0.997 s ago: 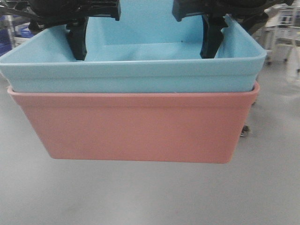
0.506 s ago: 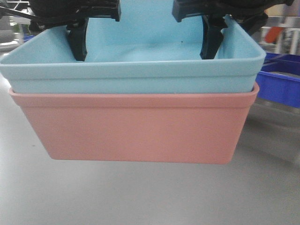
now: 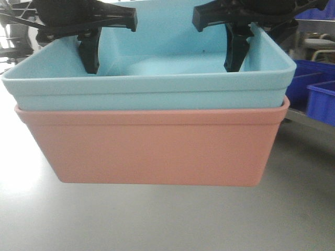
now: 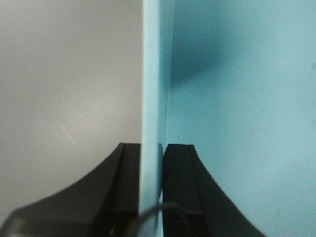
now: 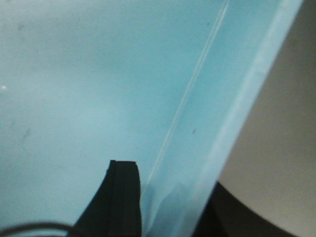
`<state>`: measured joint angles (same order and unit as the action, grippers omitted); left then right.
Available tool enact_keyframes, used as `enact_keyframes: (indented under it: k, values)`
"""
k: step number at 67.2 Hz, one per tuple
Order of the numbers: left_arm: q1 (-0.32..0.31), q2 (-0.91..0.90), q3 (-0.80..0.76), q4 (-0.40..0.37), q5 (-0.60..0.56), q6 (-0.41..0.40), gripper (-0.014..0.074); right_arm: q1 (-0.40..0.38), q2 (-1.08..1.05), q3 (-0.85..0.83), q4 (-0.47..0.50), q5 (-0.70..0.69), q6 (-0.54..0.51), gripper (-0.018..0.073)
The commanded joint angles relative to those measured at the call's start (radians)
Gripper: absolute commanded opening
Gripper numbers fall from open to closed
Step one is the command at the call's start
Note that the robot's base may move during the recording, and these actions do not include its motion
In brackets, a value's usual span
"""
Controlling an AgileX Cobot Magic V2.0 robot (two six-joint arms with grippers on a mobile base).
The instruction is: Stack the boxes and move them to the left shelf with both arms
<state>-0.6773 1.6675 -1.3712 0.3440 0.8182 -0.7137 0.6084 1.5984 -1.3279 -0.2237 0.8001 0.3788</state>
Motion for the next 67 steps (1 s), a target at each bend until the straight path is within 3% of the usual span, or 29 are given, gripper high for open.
enact_keyframes:
  k: [1,67]
  values:
    - [-0.047,-0.042,-0.053,-0.079,-0.272,-0.010,-0.0003,0.039,-0.045,-0.048,0.136,-0.245,-0.013,0.0055]
    - [-0.047,-0.042,-0.053,-0.079,-0.272,-0.010,-0.0003,0.039,-0.045,-0.048,0.136,-0.236,-0.013,0.0055]
